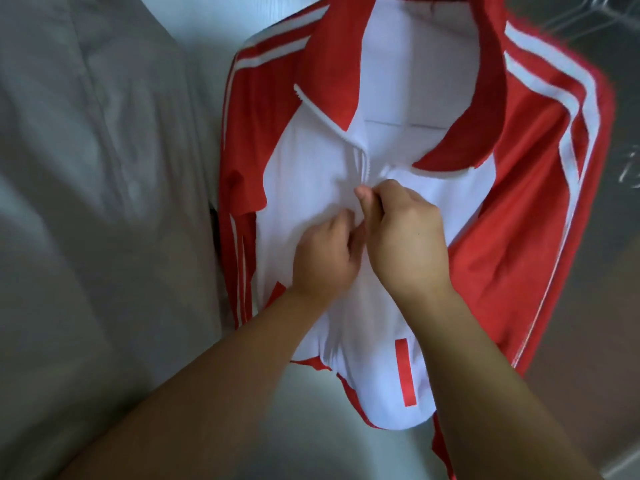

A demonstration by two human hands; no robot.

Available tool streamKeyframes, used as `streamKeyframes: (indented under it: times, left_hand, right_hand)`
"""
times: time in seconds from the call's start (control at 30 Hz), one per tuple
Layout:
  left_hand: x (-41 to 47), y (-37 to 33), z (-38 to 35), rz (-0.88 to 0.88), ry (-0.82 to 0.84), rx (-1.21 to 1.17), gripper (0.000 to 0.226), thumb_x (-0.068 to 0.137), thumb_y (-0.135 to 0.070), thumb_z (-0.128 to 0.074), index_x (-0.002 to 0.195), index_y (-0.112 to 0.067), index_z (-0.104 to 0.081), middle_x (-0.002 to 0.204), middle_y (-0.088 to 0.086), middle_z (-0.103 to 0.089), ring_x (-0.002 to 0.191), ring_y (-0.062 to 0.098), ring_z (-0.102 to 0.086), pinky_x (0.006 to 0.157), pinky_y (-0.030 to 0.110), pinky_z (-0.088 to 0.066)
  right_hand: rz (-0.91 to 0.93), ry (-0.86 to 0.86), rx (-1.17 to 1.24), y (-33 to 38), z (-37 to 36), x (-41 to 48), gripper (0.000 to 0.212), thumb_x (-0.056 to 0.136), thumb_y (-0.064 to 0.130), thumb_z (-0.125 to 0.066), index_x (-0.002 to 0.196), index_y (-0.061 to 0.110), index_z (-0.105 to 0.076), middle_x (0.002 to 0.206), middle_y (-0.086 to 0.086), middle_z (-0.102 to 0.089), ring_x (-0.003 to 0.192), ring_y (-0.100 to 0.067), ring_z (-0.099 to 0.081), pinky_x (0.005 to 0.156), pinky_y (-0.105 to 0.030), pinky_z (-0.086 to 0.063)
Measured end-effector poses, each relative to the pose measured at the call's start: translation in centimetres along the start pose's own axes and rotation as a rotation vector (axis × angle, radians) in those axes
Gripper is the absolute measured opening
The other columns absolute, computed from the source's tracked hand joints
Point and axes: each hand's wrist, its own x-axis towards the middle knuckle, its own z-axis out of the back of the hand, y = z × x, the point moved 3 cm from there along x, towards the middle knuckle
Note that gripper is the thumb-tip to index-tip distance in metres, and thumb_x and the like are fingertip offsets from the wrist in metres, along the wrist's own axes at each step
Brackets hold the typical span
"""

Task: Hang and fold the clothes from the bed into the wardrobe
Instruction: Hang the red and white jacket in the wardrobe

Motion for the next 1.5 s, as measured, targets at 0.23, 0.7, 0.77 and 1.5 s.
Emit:
streamKeyframes:
  times: [0.23, 0.7, 0.77, 1.5]
  left_hand:
    - [1.3, -0.8, 0.7, 0.018, -0.002, 0.078, 0.029, 0.097, -0.031, -0.057, 0.075, -0.017, -0.045, 0.061, 0.009, -0.052, 0.056, 0.030, -0.052, 0.053, 0.030, -0.033]
    - [7.0, -4.6, 2.5, 0.034, -0.057, 0.032, 0.024, 0.087, -0.044, -0.038, 0.083, -0.021, -0.041, 0.061, 0.000, -0.051, 0.051, 0.022, -0.046, 0.051, 0.027, -0.026]
    - [8.0, -4.9, 2.4, -0.010, -0.036, 0.114, 0.030, 0.086, -0.040, -0.033, 0.089, -0.016, -0.051, 0.070, 0.003, -0.060, 0.057, 0.023, -0.055, 0.053, 0.028, -0.029]
    - [21.0, 3.3, 11.5, 0.052, -0.135, -0.049, 0.010, 0.100, -0.032, -0.051, 0.098, -0.024, -0.056, 0.100, -0.002, -0.063, 0.093, 0.018, -0.060, 0.072, 0.024, -0.045]
  right_hand:
    - [0.106, -0.146, -0.010, 0.8, 3.2, 4.1, 0.033, 0.103, 0.032, -0.049, 0.077, 0.010, -0.049, 0.072, -0.013, -0.057, 0.063, -0.036, -0.054, 0.056, -0.041, -0.042]
    - [0.215, -0.225, -0.061, 2.5, 6.3, 6.6, 0.034, 0.103, 0.031, -0.049, 0.087, 0.003, -0.061, 0.080, -0.013, -0.063, 0.067, -0.034, -0.059, 0.056, -0.044, -0.047]
    - [0.235, -0.221, -0.065, 2.8, 6.3, 6.6, 0.031, 0.102, 0.029, -0.051, 0.086, 0.004, -0.060, 0.079, -0.013, -0.062, 0.066, -0.035, -0.058, 0.053, -0.042, -0.047]
    - [0.023, -0.291, -0.187, -6.5, 10.5, 11.6, 0.024, 0.096, 0.019, -0.057, 0.119, 0.018, -0.064, 0.104, -0.008, -0.071, 0.095, -0.035, -0.065, 0.079, -0.045, -0.050]
